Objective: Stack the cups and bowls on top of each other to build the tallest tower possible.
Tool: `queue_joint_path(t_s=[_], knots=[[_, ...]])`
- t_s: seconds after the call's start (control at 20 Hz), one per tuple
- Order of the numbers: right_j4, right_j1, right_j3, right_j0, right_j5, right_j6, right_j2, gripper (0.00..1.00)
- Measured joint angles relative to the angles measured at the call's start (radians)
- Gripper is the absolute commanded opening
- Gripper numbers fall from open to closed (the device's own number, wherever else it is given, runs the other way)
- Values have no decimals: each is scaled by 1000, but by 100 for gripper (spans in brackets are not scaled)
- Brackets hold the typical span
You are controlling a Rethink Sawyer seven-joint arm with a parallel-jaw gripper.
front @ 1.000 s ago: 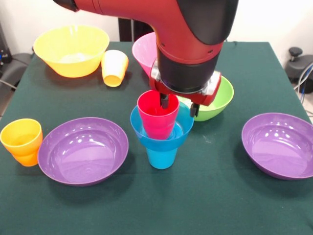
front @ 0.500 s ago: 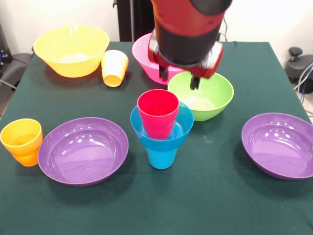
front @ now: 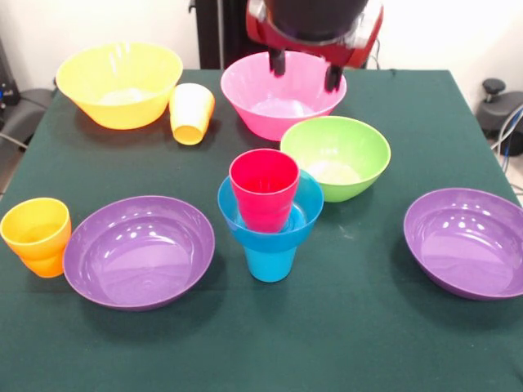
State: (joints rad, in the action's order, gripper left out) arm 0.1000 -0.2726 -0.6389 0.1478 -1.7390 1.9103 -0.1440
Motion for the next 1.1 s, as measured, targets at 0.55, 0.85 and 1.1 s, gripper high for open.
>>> queue_joint_path(t_s=[0.55, 0.85, 1.1], knots=[[163, -160, -221, -46, -70, 43, -25, 100], [222, -264, -425, -123, 50, 90, -62, 100], [222, -292, -504, -166, 166, 110, -80, 100]])
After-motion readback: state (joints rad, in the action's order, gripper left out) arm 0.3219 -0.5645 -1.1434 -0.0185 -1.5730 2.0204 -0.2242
